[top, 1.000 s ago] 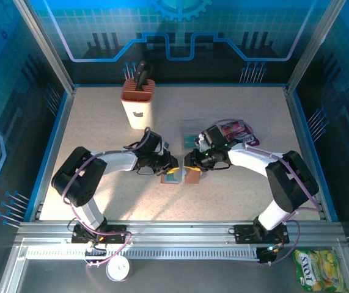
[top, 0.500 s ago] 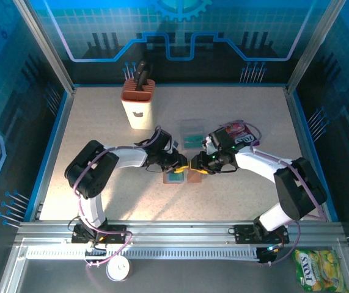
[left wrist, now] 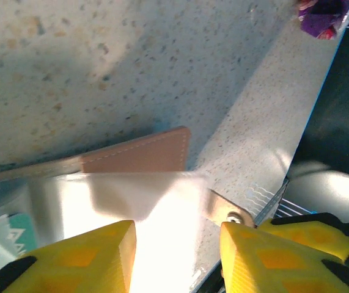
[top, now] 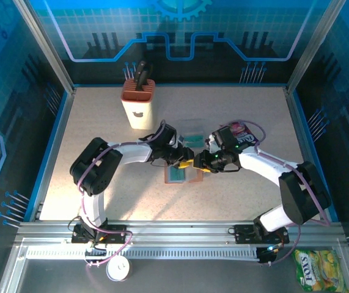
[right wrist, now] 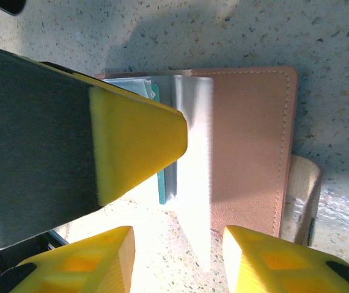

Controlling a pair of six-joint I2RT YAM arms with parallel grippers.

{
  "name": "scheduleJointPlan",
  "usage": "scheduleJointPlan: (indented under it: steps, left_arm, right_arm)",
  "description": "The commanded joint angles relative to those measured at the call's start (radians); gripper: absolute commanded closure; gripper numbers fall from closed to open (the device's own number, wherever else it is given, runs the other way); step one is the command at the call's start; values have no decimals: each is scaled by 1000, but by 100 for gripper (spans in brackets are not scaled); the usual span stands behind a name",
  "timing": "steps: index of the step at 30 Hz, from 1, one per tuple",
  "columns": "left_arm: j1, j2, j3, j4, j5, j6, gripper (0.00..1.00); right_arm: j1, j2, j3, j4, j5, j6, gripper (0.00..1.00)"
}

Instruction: Take the credit cards out of the card holder

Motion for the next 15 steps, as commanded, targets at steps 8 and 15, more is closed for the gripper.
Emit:
scheduleJointPlan:
  steps: [8,15]
  left_arm:
    - [0,14,72,-93,22,20,57]
    - [34,-43,29,-113,1,33,59]
  right_arm:
    - [-12,11,61,-27,-23,-6,56]
    - [2,82,105,-1,-65,-1,57]
